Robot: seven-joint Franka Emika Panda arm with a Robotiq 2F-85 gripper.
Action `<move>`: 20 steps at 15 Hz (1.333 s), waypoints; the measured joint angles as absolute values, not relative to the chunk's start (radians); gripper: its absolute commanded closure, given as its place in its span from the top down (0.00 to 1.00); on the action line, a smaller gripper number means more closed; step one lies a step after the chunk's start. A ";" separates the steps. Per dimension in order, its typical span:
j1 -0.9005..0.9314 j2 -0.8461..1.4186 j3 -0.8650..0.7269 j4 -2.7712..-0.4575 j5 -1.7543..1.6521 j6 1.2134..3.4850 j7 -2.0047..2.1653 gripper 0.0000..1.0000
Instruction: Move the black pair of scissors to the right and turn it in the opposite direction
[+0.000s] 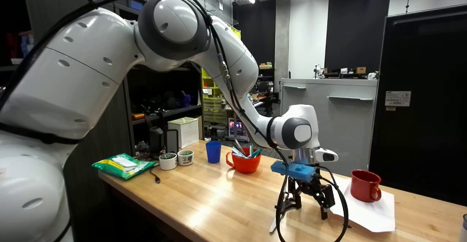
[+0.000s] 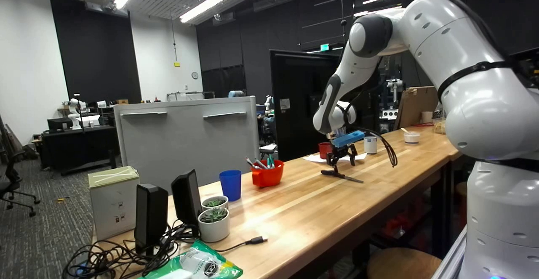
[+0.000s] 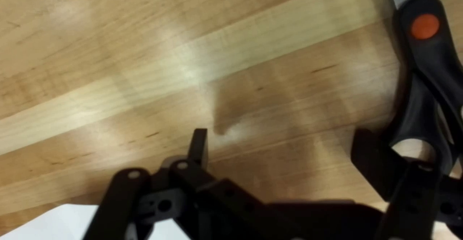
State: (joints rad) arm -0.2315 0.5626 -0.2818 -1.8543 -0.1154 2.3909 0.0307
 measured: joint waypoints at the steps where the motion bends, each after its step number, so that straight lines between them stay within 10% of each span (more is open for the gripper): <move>1: -0.231 0.563 -0.282 -1.854 -0.115 2.391 0.031 1.00; 20: -0.240 0.477 -0.305 -1.975 -0.115 2.536 0.051 1.00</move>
